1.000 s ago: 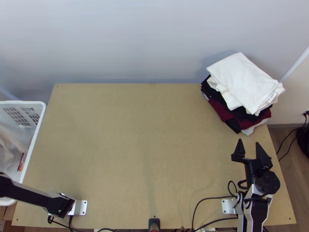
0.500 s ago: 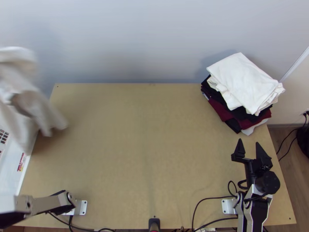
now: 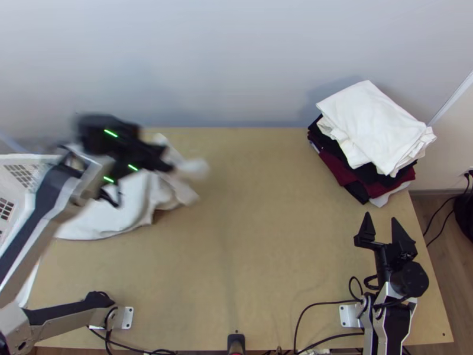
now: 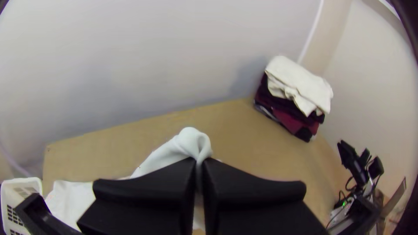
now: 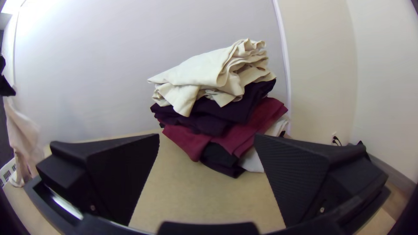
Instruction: Fold the t-shirt
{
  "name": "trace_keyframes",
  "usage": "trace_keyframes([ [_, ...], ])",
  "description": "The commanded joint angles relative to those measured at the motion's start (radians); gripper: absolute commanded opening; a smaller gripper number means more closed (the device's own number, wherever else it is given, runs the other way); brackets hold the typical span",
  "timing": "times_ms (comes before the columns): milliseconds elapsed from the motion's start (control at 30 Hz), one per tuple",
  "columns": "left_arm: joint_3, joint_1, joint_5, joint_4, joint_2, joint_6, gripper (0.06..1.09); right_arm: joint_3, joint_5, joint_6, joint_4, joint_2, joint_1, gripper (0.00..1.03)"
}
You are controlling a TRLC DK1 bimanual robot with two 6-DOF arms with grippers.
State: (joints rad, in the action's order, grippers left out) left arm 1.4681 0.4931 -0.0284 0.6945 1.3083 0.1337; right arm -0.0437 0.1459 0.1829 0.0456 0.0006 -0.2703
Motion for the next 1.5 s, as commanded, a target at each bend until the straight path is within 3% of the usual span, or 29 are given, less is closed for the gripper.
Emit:
trace_keyframes([
  [0, -0.078, 0.111, 0.027, -0.090, 0.051, 0.043, 0.09, 0.010, -0.009, 0.012, -0.016, -0.004, 0.003, 0.98],
  [267, -0.035, 0.298, 0.048, -0.211, 0.301, 0.150, 0.09, 0.010, -0.009, 0.012, -0.016, -0.004, 0.003, 0.98],
  [600, 0.265, 0.437, 0.054, -0.231, 0.586, 0.276, 0.12, 0.010, -0.009, 0.012, -0.016, -0.004, 0.003, 0.98],
  [633, 0.293, 0.452, 0.054, -0.231, 0.594, 0.279, 0.29, 0.010, -0.009, 0.012, -0.016, -0.004, 0.003, 0.98],
  [700, 0.330, 0.470, 0.051, -0.234, 0.585, 0.277, 0.88, 0.010, -0.009, 0.012, -0.016, -0.004, 0.003, 0.98],
  [733, 0.345, 0.475, 0.048, -0.234, 0.574, 0.274, 1.06, 0.010, -0.009, 0.012, -0.016, -0.004, 0.003, 0.98],
  [1100, 0.370, 0.409, 0.030, -0.202, 0.351, 0.247, 1.05, 0.010, -0.009, 0.012, -0.016, -0.004, 0.003, 0.98],
  [1467, 0.360, 0.088, 0.024, -0.081, 0.213, 0.254, 1.05, 0.010, -0.009, 0.012, -0.016, -0.004, 0.003, 0.98],
])
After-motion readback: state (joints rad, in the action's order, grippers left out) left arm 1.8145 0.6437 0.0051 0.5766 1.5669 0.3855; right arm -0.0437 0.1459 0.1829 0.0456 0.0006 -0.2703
